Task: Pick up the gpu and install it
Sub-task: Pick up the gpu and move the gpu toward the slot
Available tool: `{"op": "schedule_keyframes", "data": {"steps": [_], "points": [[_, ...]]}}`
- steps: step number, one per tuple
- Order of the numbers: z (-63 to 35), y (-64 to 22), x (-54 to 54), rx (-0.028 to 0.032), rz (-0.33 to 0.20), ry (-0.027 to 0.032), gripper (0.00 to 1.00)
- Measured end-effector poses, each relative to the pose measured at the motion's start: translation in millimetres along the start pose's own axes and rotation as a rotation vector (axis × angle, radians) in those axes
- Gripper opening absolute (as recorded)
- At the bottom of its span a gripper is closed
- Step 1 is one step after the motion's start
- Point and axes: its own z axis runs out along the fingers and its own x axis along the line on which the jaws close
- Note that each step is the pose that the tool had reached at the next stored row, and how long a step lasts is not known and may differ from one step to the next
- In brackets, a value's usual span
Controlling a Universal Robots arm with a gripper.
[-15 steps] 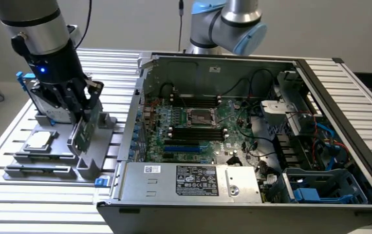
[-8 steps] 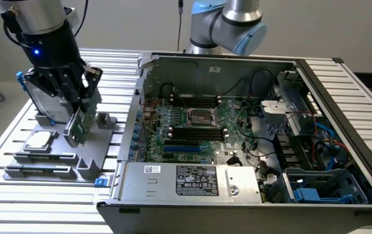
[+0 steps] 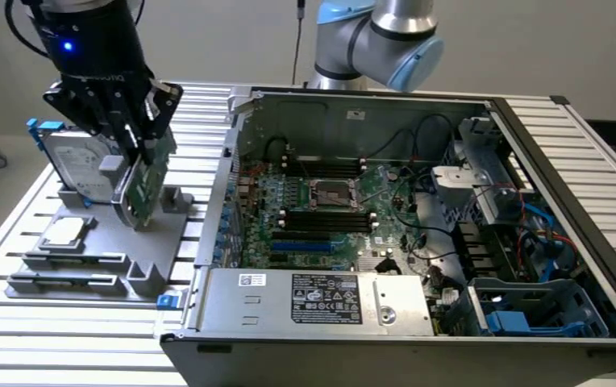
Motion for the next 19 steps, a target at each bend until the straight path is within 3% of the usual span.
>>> {"op": "schedule_keyframes", "data": {"steps": [12, 19], "points": [[-51.8, 1.1, -45.3, -0.0018, 0.000, 0.0194, 0.27], [-59.6, 1.6, -77.2, -0.0072, 0.001, 0.0263, 0.27]]}}
